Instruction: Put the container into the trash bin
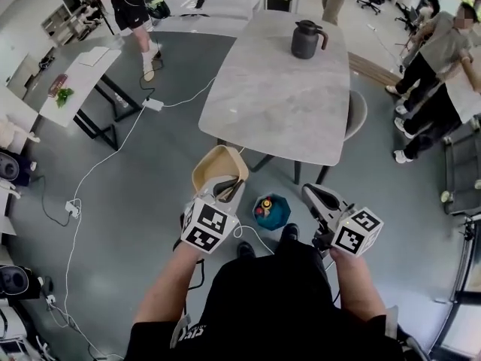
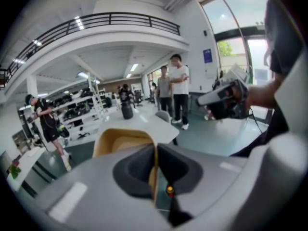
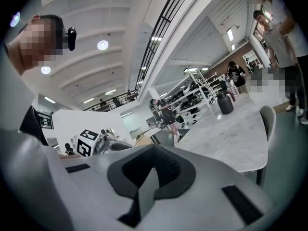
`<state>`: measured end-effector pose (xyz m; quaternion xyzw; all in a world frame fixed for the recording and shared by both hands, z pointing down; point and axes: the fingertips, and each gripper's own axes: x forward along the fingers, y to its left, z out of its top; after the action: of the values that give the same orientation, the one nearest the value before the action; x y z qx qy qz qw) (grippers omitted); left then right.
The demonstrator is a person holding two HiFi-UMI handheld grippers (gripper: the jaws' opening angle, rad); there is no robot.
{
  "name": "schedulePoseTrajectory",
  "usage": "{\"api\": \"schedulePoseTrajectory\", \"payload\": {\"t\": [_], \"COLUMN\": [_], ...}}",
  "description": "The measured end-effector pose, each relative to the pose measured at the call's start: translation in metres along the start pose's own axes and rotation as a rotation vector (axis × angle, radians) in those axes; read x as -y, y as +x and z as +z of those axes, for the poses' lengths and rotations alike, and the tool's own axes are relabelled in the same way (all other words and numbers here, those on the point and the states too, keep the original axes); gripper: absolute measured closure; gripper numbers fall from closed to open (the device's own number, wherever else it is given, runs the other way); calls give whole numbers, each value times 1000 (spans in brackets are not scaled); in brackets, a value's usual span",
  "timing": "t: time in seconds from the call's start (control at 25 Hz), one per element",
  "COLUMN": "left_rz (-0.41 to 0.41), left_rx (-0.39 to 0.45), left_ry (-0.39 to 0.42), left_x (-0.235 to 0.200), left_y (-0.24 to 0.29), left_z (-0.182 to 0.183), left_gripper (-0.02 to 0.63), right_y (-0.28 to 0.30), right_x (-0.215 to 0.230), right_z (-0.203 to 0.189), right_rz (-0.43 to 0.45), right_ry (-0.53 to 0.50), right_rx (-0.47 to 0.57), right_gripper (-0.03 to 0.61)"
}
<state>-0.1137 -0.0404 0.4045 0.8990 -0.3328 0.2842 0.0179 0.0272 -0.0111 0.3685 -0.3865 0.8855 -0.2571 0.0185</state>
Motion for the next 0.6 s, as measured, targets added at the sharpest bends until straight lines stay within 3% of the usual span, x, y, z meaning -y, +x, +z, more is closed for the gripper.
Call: {"api": "schedulePoseTrajectory", "payload": {"t": [0.28, 0.6], "left_rz": [-56, -91], "left_rx": [-9, -88], "left_ry": [-67, -157], "left_x": [29, 47], "left_y": [28, 84], "left_z": [-6, -21], "left_gripper": [586, 586], "right_y": [-4, 14], "right_x": [26, 78], "right_z": [-1, -16], "right_rz": [-13, 8], "right_ry": [19, 61], "right_rx": [-19, -103], "right_gripper": [583, 583]}}
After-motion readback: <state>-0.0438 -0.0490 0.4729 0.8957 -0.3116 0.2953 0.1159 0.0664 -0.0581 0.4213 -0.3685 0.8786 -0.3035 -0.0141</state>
